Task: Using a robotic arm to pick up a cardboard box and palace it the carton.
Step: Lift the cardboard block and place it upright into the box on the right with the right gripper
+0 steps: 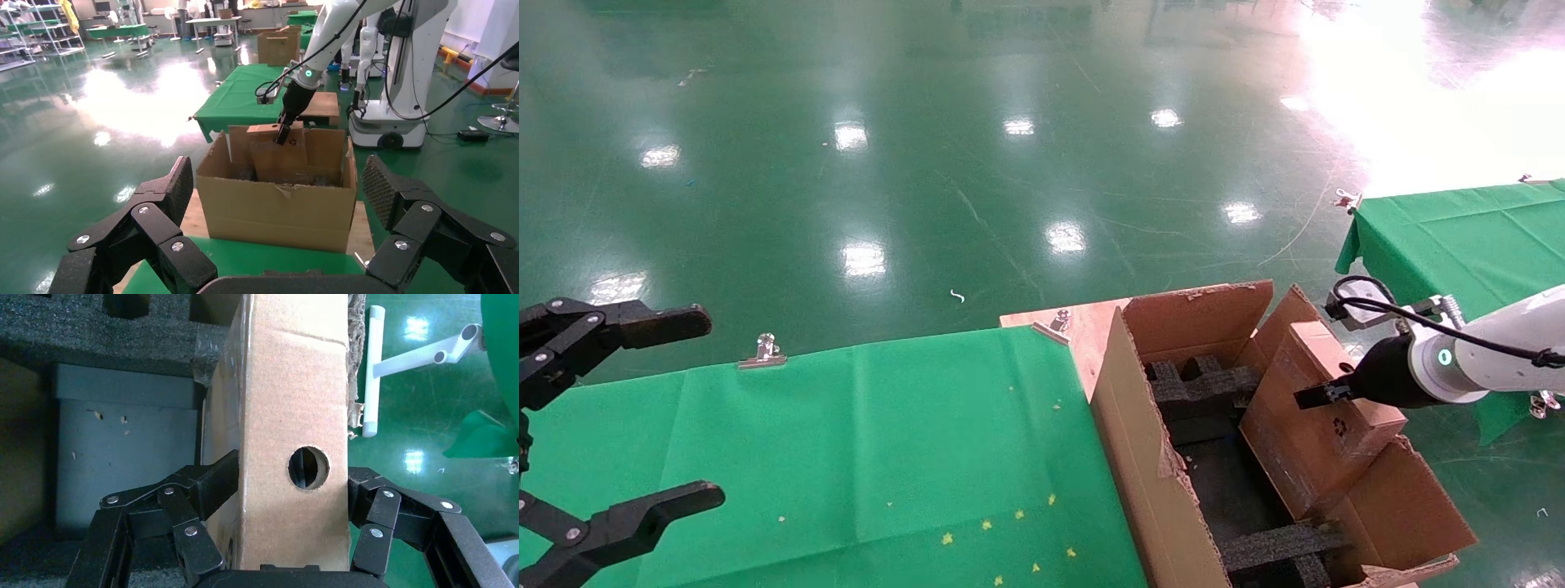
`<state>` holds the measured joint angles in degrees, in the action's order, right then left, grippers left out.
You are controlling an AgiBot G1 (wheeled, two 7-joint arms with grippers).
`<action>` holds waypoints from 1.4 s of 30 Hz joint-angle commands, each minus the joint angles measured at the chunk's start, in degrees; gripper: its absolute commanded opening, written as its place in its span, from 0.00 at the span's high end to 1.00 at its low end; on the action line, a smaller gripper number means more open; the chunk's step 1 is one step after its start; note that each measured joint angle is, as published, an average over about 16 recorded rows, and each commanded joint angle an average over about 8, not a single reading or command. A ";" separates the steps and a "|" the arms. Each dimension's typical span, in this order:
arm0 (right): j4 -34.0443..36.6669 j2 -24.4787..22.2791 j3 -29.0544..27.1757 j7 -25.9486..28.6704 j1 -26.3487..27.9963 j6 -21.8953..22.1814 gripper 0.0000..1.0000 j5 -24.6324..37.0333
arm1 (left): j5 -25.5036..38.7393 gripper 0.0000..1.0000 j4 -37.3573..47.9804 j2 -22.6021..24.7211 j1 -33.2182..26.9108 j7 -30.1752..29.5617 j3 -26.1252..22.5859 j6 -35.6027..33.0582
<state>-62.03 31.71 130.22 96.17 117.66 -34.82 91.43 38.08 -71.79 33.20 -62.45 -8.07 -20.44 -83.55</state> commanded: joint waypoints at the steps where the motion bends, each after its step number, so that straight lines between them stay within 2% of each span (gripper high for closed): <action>1: -0.57 0.20 0.35 1.17 0.11 -0.23 1.00 0.96 | 0.00 0.00 0.00 0.00 0.00 0.00 0.00 0.00; 9: 0.13 2.48 1.46 5.28 -2.93 1.22 1.00 3.49 | 0.00 0.00 0.00 0.00 0.00 0.00 0.00 0.00; 18: 2.47 4.96 1.98 7.00 -7.03 3.33 1.00 4.13 | 0.00 0.00 0.00 0.00 0.00 0.00 -0.01 0.00; 42: 6.56 6.60 1.20 2.65 -13.84 4.63 1.00 -1.93 | -0.01 0.00 0.00 -0.01 0.00 0.01 -0.01 0.01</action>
<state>-55.39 38.35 131.41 98.75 103.92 -30.19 89.59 38.07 -71.79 33.20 -62.45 -8.06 -20.45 -83.55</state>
